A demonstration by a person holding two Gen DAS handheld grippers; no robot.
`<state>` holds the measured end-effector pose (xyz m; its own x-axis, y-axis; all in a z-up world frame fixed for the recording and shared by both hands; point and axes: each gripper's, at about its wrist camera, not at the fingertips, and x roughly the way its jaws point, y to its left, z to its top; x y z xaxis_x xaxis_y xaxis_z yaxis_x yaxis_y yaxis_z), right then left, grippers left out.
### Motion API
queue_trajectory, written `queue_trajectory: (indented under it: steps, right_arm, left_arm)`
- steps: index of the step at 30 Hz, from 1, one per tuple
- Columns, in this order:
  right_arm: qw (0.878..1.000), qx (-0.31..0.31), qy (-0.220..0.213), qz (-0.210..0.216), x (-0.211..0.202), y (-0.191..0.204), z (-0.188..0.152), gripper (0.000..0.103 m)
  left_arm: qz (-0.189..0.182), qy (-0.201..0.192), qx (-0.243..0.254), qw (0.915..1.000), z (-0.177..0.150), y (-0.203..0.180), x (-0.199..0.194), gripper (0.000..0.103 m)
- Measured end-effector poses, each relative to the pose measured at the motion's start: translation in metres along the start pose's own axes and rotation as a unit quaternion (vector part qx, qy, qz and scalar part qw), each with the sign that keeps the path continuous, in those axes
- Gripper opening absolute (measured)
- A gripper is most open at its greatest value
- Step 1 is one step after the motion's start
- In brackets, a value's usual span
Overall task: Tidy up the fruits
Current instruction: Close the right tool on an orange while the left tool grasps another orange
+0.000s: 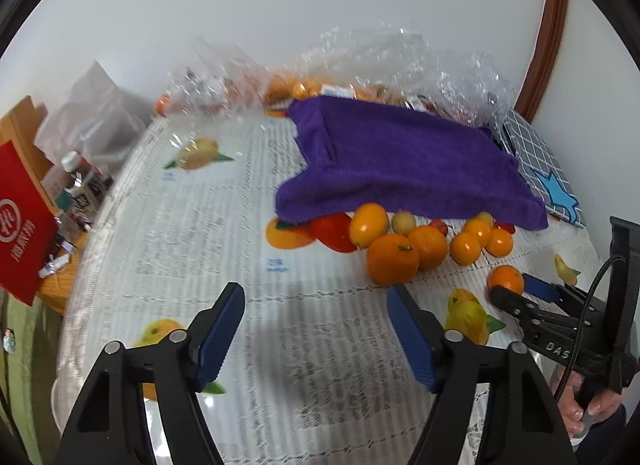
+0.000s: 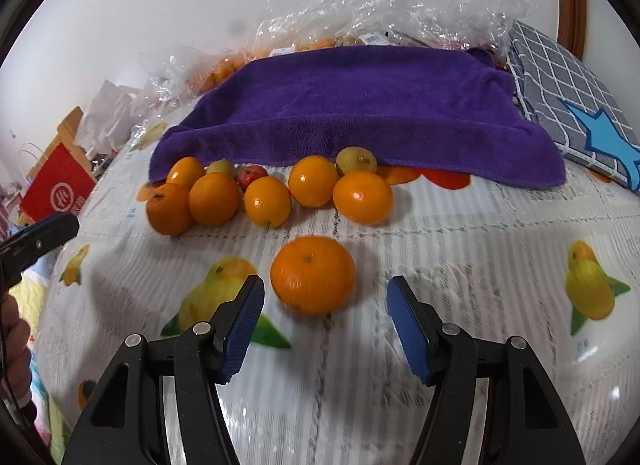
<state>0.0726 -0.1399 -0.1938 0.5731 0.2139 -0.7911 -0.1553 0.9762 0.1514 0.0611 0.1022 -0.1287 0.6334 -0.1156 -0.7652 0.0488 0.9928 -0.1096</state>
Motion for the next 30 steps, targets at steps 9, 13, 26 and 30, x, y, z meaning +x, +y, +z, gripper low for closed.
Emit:
queue_trajectory:
  steps: [9, 13, 26, 30]
  right_arm:
    - [0.999, -0.034, -0.006, -0.017, -0.003, 0.004, -0.003, 0.042]
    - [0.999, -0.030, -0.006, -0.029, -0.015, -0.012, -0.010, 0.042]
    - [0.999, 0.013, 0.014, -0.042, -0.031, -0.047, -0.016, 0.042]
    - [0.999, 0.020, 0.008, -0.042, -0.033, -0.048, -0.004, 0.042]
  left_arm:
    - [-0.044, 0.035, 0.010, 0.9983, 0.005, -0.028, 0.047, 0.069]
    - [-0.052, 0.047, -0.003, 0.9975, 0.009, -0.032, 0.067, 0.069]
    - [-0.097, 0.053, 0.001, 0.9939, 0.020, -0.034, 0.072, 0.040]
    - [-0.097, 0.050, -0.008, 0.9940, 0.021, -0.026, 0.060, 0.040]
